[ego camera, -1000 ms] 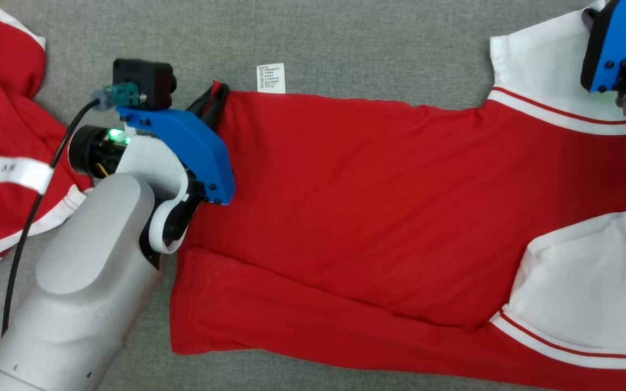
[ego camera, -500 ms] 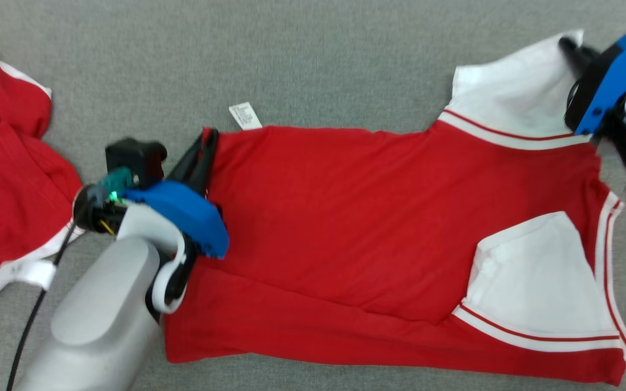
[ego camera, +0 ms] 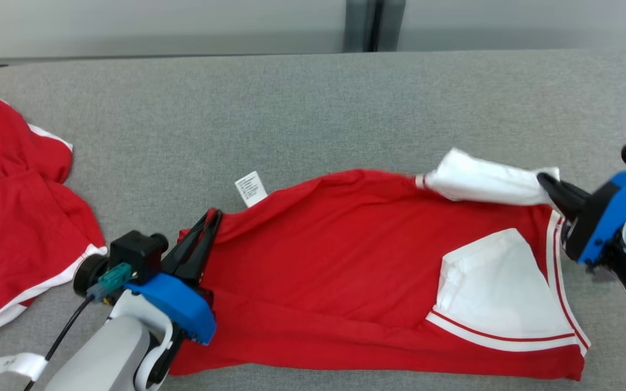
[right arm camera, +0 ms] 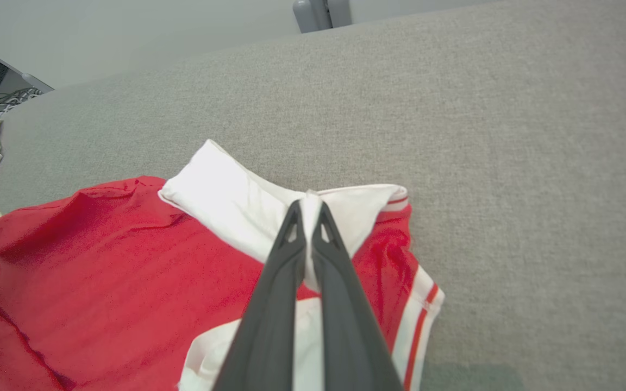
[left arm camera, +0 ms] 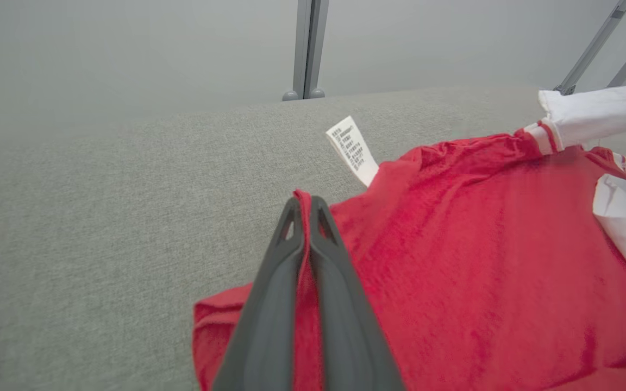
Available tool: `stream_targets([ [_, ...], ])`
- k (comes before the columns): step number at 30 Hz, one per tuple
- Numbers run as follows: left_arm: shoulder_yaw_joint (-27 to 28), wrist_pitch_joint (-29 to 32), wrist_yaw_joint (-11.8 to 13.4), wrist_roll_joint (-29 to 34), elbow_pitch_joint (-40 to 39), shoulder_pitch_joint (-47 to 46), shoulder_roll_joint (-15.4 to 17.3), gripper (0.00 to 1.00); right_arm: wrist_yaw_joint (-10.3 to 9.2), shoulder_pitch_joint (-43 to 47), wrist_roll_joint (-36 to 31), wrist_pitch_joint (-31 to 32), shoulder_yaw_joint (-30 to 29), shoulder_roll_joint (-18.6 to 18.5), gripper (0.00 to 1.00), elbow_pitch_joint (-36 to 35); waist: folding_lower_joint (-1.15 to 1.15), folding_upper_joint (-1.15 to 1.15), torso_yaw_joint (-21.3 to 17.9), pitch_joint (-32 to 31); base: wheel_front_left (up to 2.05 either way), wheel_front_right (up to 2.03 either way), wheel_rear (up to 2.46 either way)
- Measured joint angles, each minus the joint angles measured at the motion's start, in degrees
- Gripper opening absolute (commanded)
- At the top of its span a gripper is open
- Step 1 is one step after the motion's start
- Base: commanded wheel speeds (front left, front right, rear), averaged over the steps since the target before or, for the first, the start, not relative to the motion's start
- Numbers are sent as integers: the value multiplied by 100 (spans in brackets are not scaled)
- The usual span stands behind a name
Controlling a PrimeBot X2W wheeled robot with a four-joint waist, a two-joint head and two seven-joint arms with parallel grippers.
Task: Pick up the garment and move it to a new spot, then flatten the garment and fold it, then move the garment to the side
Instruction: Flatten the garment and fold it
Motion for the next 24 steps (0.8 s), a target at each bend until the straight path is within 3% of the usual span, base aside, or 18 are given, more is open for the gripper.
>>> stream_targets([
  [16, -77, -388, -152, 438, 350, 271, 399, 0, 0, 1511, -52, 823, -524, 532, 0, -1649, 0, 0, -134, -106, 0, 0, 0],
  [24, 73, -412, -143, 487, 672, 315, 330, 0, 0, 2087, -77, 1397, -565, 712, 0, -2349, 0, 0, -178, -139, 0, 0, 0],
])
